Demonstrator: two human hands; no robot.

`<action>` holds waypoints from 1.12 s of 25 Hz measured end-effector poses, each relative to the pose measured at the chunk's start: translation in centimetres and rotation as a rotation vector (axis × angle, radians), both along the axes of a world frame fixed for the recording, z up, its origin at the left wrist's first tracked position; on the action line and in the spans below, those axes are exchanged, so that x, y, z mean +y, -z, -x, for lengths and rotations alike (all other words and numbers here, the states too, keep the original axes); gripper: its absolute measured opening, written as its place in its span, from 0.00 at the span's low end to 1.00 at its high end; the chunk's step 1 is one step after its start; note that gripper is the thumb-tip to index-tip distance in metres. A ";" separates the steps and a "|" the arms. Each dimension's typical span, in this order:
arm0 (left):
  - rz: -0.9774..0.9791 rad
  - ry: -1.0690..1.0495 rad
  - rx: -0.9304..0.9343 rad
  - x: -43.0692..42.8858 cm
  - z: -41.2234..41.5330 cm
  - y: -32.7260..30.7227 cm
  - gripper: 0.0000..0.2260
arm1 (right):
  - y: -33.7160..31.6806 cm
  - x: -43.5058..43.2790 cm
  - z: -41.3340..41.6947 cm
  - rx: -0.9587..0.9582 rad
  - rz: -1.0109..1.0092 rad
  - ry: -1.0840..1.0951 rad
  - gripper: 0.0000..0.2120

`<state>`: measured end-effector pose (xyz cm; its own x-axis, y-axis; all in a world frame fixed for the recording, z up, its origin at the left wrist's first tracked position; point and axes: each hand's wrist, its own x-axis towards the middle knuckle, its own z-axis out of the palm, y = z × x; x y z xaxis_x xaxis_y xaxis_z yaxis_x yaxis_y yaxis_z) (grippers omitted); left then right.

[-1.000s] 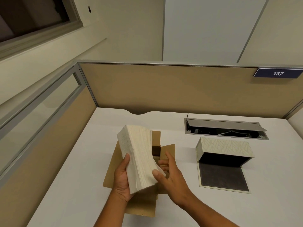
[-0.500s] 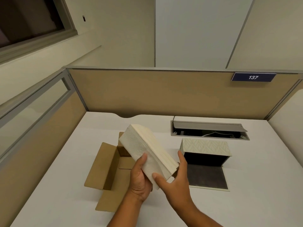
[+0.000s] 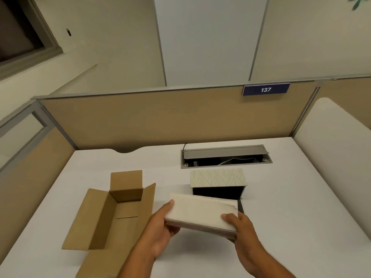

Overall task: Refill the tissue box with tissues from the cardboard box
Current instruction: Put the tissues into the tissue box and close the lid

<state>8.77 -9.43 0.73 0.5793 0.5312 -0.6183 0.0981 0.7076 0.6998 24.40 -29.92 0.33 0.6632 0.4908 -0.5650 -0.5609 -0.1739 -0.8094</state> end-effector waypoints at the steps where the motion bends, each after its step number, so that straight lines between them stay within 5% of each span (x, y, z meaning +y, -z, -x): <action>1: 0.032 0.042 0.052 -0.7 -0.4 0.9 0.21 | 0.5 -1.0 -0.9 0.048 0.042 -0.015 0.30; 5: -0.009 0.120 0.216 -2.7 -2.9 3.3 0.15 | 2.6 -3.1 -4.2 0.126 0.185 -0.088 0.21; 11: -0.082 0.150 0.252 -3.2 -7.1 4.6 0.04 | 4.7 -0.8 -9.1 0.088 0.296 -0.041 0.28; 23: -0.251 0.237 0.544 -1.6 -13.0 7.7 0.07 | 8.2 4.0 -14.1 0.009 0.380 -0.065 0.15; 28: -0.303 0.246 0.606 -1.4 -13.9 8.1 0.07 | 9.5 4.4 -14.3 -0.095 0.460 -0.096 0.25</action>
